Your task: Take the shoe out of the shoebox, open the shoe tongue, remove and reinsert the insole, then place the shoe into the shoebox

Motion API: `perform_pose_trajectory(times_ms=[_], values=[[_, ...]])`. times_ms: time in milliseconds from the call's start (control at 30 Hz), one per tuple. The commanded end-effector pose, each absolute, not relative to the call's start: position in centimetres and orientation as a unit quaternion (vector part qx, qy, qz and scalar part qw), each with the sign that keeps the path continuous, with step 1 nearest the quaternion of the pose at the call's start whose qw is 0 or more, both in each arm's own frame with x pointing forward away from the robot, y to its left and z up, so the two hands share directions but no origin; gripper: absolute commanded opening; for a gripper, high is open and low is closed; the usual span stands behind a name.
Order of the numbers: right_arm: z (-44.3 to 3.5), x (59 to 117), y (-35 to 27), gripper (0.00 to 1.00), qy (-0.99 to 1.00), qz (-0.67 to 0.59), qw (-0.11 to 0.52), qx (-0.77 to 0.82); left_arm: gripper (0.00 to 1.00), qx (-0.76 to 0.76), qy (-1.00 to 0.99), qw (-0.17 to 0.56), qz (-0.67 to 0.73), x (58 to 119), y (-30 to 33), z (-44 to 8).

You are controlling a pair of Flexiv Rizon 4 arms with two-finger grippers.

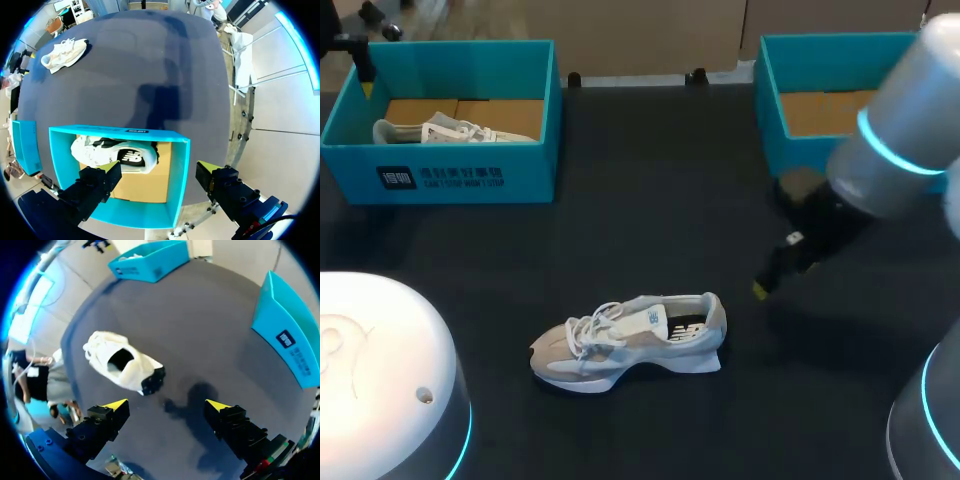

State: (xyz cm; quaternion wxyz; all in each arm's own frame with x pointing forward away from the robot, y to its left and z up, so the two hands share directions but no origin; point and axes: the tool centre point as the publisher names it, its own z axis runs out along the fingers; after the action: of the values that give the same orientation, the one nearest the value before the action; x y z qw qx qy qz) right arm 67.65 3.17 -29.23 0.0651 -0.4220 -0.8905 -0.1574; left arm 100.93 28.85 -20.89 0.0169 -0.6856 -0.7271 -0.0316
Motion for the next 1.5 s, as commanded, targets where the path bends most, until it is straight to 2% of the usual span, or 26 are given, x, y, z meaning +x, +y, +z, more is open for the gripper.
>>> perform_pose_trajectory(times_ms=[33, 367, 667, 767, 1167, 1500], values=[[-29.3, 66.1, 1.1, 1.00, -0.790, -0.564, 0.220, -0.091, 1.00, -0.686, -0.727, 0.017, -0.033, 100.8, 28.9, -20.9], [-29.3, 66.2, 1.3, 1.00, -0.787, -0.574, 0.214, -0.071, 1.00, -0.686, -0.727, 0.017, -0.033, 100.8, 28.9, -20.9], [-31.2, 66.9, -1.1, 1.00, -0.768, -0.636, 0.079, 0.015, 1.00, -0.686, -0.727, 0.017, -0.033, 100.8, 28.9, -20.9], [-31.9, 67.3, -2.1, 1.00, -0.767, -0.640, 0.055, 0.010, 1.00, -0.686, -0.727, 0.017, -0.033, 100.8, 28.9, -20.9], [-32.0, 67.0, -2.3, 1.00, -0.768, -0.639, 0.047, 0.009, 1.00, -0.686, -0.727, 0.017, -0.033, 100.8, 28.9, -20.9], [-33.5, 66.7, -1.5, 1.00, -0.828, -0.558, -0.002, -0.063, 1.00, -0.686, -0.727, 0.017, -0.033, 100.8, 28.9, -20.9]])
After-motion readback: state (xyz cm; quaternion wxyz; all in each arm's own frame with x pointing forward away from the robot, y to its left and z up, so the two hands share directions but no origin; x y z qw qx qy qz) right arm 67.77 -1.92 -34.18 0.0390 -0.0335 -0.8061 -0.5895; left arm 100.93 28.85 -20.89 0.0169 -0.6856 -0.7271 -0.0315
